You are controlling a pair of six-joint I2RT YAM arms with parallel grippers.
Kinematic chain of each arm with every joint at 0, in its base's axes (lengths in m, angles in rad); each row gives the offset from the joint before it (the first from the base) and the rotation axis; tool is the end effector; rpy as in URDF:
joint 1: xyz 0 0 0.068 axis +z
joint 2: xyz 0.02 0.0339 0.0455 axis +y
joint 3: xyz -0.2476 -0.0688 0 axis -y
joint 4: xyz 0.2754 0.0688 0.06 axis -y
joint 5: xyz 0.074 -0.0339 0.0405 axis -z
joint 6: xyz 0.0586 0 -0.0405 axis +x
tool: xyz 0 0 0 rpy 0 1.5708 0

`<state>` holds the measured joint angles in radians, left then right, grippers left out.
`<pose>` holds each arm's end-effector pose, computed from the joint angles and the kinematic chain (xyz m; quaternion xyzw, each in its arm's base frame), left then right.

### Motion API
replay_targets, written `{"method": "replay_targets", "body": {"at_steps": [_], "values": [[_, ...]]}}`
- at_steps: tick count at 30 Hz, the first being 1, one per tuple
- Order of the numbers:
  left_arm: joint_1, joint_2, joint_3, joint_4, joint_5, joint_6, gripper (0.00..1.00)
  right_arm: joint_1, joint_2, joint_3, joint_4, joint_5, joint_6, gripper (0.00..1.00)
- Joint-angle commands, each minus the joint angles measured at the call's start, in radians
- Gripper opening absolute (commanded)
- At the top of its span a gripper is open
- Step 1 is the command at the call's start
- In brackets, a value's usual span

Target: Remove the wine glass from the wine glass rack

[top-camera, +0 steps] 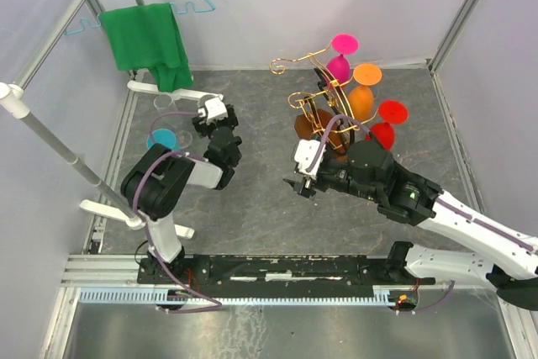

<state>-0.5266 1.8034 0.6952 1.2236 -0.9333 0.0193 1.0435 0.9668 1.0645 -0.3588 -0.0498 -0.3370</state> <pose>0.3365 -0.1411 0.1473 -0.1634 0.6626 0.1223 0.7206 0.1362 0.2397 0.3697 -0.5166 0.6017 0.2292 0.5644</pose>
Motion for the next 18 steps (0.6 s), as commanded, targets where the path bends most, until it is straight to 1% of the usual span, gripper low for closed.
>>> {"method": "replay_targets", "body": {"at_steps": [1, 6, 8, 13, 18], "values": [[0.011, 0.097, 0.121, 0.274, -0.049, 0.113, 0.70, 0.000, -0.028, 0.004, 0.021, 0.046, 0.010, 0.79], [0.021, 0.229, 0.243, 0.345, -0.047, 0.191, 0.70, 0.000, -0.027, -0.022, 0.011, 0.080, -0.014, 0.79], [0.032, 0.265, 0.279, 0.360, -0.051, 0.194, 0.69, 0.001, -0.023, -0.024, -0.008, 0.111, -0.022, 0.80], [0.067, 0.306, 0.352, 0.283, -0.015, 0.163, 0.69, -0.002, -0.039, -0.047, -0.001, 0.139, -0.014, 0.82], [0.091, 0.352, 0.402, 0.281, -0.020, 0.199, 0.69, -0.002, -0.045, -0.064, 0.029, 0.152, -0.007, 0.83]]}}
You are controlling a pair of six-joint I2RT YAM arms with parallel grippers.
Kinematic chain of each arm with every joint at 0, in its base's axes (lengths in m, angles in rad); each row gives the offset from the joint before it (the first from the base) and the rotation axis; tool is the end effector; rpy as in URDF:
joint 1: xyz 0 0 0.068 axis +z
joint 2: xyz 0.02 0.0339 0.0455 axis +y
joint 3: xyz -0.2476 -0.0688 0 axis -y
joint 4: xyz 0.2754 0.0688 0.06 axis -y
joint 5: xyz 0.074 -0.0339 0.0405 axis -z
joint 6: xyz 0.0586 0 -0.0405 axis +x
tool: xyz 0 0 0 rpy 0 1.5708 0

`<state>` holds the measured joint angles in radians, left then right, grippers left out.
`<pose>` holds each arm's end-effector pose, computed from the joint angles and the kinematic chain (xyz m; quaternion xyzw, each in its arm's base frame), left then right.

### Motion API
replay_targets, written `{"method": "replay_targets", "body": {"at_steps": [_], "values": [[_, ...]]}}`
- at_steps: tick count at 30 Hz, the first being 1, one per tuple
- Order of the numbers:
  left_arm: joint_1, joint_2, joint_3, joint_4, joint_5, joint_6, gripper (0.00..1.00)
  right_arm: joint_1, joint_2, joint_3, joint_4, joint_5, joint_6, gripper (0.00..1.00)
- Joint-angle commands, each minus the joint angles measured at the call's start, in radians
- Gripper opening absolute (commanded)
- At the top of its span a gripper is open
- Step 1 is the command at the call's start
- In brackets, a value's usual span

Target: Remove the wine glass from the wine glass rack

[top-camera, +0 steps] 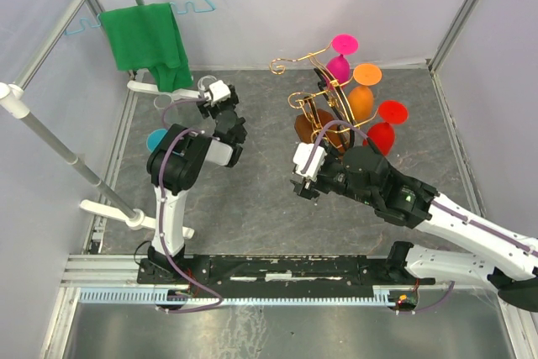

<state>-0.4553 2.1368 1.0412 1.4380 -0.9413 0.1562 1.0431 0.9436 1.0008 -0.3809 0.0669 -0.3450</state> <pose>0.4109 -0.1484 0.1415 -0.1988 0.6014 0.1499 0.7592 0.1402 0.2329 0.3475 -0.5040 0.6362 0.1741 0.5577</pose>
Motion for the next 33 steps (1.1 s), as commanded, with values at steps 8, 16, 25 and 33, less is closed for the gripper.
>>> {"method": "replay_targets", "body": {"at_steps": [8, 16, 25, 33], "values": [[0.051, 0.041, 0.068, 0.002, 0.000, 0.054, 0.69, -0.010, -0.034, -0.006, 0.058, 0.055, 0.020, 0.85], [0.056, 0.060, 0.071, -0.033, 0.007, 0.046, 0.75, -0.021, -0.038, -0.010, 0.065, 0.085, 0.020, 0.85], [0.054, 0.036, 0.059, -0.085, 0.008, 0.034, 0.88, -0.033, -0.040, -0.010, 0.062, 0.082, 0.027, 0.85], [0.045, -0.030, 0.041, -0.179, -0.025, 0.016, 0.99, -0.039, -0.041, -0.017, 0.069, 0.071, 0.035, 0.85]]}}
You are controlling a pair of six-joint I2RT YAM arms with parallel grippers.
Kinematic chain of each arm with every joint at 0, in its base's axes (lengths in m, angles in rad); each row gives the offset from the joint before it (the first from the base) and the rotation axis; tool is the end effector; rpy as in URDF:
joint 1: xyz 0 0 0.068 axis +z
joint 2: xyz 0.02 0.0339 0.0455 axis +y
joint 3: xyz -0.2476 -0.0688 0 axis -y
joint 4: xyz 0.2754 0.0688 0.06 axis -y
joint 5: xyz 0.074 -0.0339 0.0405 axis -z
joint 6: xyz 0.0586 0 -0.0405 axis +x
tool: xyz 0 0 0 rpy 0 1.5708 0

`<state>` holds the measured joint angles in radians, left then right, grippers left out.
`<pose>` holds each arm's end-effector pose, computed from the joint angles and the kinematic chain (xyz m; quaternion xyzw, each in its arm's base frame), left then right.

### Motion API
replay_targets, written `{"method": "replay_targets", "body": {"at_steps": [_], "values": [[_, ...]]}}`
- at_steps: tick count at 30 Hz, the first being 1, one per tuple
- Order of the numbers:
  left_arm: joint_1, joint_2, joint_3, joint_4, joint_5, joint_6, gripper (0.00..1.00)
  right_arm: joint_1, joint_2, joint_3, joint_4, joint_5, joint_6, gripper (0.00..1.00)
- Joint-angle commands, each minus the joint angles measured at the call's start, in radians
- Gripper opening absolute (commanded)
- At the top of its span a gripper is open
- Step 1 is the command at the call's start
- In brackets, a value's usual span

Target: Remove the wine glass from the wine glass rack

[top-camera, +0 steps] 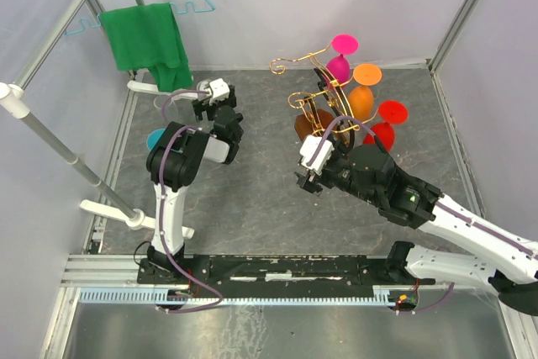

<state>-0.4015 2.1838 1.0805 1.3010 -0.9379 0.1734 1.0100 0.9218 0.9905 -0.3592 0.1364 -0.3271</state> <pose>0.4296 -0.1311 0.1186 -0.1749 0.6413 0.2061 0.7181 0.1490 0.2223 0.3517 -0.4640 0.6531 0.1480 0.5798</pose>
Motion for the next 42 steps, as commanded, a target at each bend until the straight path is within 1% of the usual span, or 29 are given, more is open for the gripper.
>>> {"method": "replay_targets", "body": {"at_steps": [1, 5, 8, 11, 13, 16, 19, 21, 23, 25, 27, 29, 32, 33, 34, 35, 38, 40, 42], "values": [[-0.014, -0.087, -0.004, -0.056, -0.026, -0.008, 0.99, -0.006, -0.022, -0.009, 0.050, 0.002, 0.019, 0.85], [-0.034, -0.140, -0.027, -0.092, -0.030, -0.019, 0.99, -0.008, -0.031, -0.023, 0.061, -0.014, 0.030, 0.85], [-0.058, -0.189, -0.036, -0.181, -0.052, -0.052, 0.99, -0.009, -0.046, -0.039, 0.083, -0.027, 0.039, 0.85], [-0.080, -0.250, -0.045, -0.278, -0.065, -0.090, 0.99, -0.012, -0.036, -0.016, 0.060, 0.008, 0.064, 0.85], [-0.100, -0.295, -0.057, -0.337, -0.080, -0.100, 0.99, -0.020, -0.013, 0.035, 0.014, 0.052, 0.107, 0.87], [-0.130, -0.370, -0.070, -0.463, -0.104, -0.155, 0.99, -0.051, 0.042, 0.157, -0.078, 0.074, 0.207, 0.88], [-0.162, -0.480, -0.087, -0.711, -0.120, -0.325, 0.99, -0.100, 0.097, 0.257, -0.114, 0.083, 0.329, 0.85], [-0.178, -0.544, -0.089, -0.864, -0.118, -0.430, 0.99, -0.139, 0.127, 0.315, -0.130, 0.084, 0.405, 0.79], [-0.198, -0.601, -0.097, -0.982, -0.114, -0.517, 0.99, -0.184, 0.145, 0.371, -0.143, 0.099, 0.479, 0.72], [-0.225, -0.671, -0.118, -1.049, -0.103, -0.572, 0.99, -0.239, 0.160, 0.427, -0.169, 0.129, 0.546, 0.69], [-0.261, -0.731, -0.128, -1.109, -0.100, -0.599, 0.98, -0.311, 0.184, 0.494, -0.229, 0.197, 0.599, 0.69], [-0.292, -0.777, -0.101, -1.232, -0.077, -0.659, 0.96, -0.383, 0.209, 0.555, -0.305, 0.223, 0.635, 0.69], [-0.321, -0.830, -0.027, -1.427, 0.037, -0.762, 0.94, -0.522, 0.213, 0.566, -0.359, 0.199, 0.695, 0.69], [-0.340, -0.848, -0.015, -1.484, 0.070, -0.789, 0.93, -0.585, 0.209, 0.553, -0.364, 0.171, 0.719, 0.69], [-0.352, -0.865, -0.010, -1.500, 0.115, -0.807, 0.93, -0.652, 0.202, 0.535, -0.365, 0.132, 0.741, 0.69], [-0.364, -0.882, -0.011, -1.502, 0.171, -0.816, 0.92, -0.720, 0.195, 0.515, -0.362, 0.078, 0.777, 0.69], [-0.408, -0.929, -0.017, -1.506, 0.271, -0.850, 0.90, -0.924, 0.196, 0.435, -0.337, -0.126, 0.853, 0.68], [-0.441, -0.948, -0.003, -1.521, 0.284, -0.847, 0.89, -1.013, 0.206, 0.393, -0.308, -0.235, 0.890, 0.67], [-0.458, -0.971, 0.014, -1.546, 0.299, -0.847, 0.89, -1.055, 0.211, 0.364, -0.294, -0.277, 0.905, 0.66]]}}
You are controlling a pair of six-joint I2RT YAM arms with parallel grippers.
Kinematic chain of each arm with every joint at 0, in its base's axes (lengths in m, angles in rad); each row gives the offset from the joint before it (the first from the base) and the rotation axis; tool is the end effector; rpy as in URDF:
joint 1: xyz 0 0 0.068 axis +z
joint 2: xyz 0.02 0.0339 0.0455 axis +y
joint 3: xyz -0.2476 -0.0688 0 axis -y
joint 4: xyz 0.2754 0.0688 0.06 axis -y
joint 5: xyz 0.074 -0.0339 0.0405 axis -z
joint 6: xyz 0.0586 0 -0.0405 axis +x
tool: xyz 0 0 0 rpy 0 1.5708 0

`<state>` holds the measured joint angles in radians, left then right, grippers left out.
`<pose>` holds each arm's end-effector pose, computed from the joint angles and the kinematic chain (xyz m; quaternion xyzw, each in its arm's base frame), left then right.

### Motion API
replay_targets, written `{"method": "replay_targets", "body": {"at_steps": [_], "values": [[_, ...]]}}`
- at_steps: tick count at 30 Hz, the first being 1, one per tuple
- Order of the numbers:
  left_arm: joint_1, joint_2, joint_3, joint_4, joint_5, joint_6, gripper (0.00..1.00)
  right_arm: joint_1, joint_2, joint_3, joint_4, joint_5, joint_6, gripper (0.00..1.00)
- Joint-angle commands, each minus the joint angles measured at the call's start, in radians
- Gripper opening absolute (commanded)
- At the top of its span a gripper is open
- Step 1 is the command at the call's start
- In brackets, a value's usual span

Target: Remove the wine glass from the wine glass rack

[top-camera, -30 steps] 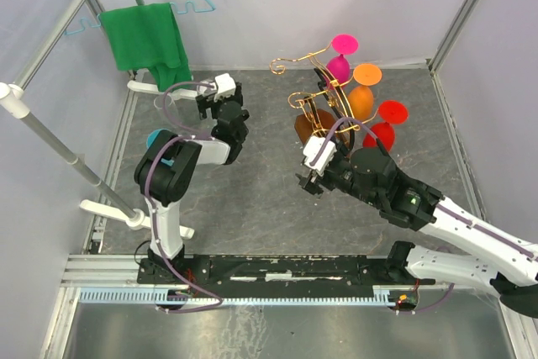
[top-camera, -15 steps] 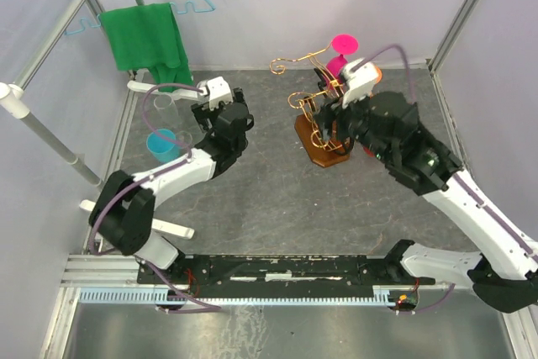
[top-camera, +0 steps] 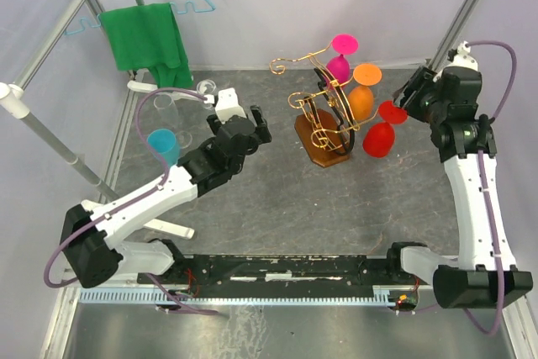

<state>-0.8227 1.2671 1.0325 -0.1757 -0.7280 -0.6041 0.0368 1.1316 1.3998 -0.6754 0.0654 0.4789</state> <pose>0.2570 -0.2196 0.2971 -0.1088 0.7982 -0.1101 0.5822 0.2860 0.0067 0.4160 0.2006 0.8108 0.1136 0.5380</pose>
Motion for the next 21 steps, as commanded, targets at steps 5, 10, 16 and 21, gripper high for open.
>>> {"method": "replay_targets", "body": {"at_steps": [5, 10, 16, 21], "values": [[-0.066, -0.119, 0.055, -0.085, 0.128, -0.077, 0.88, -0.145, 0.012, -0.091, 0.030, -0.227, 0.100, 0.66], [-0.069, -0.153, 0.030, -0.114, 0.148, -0.096, 0.89, -0.200, 0.009, -0.151, 0.073, -0.268, 0.119, 0.66], [-0.068, -0.181, -0.009, -0.116, 0.178, -0.116, 0.89, -0.235, 0.006, -0.170, 0.081, -0.297, 0.112, 0.66], [-0.069, -0.182, -0.022, -0.114, 0.191, -0.128, 0.89, -0.243, 0.002, -0.213, 0.135, -0.353, 0.148, 0.57]]}}
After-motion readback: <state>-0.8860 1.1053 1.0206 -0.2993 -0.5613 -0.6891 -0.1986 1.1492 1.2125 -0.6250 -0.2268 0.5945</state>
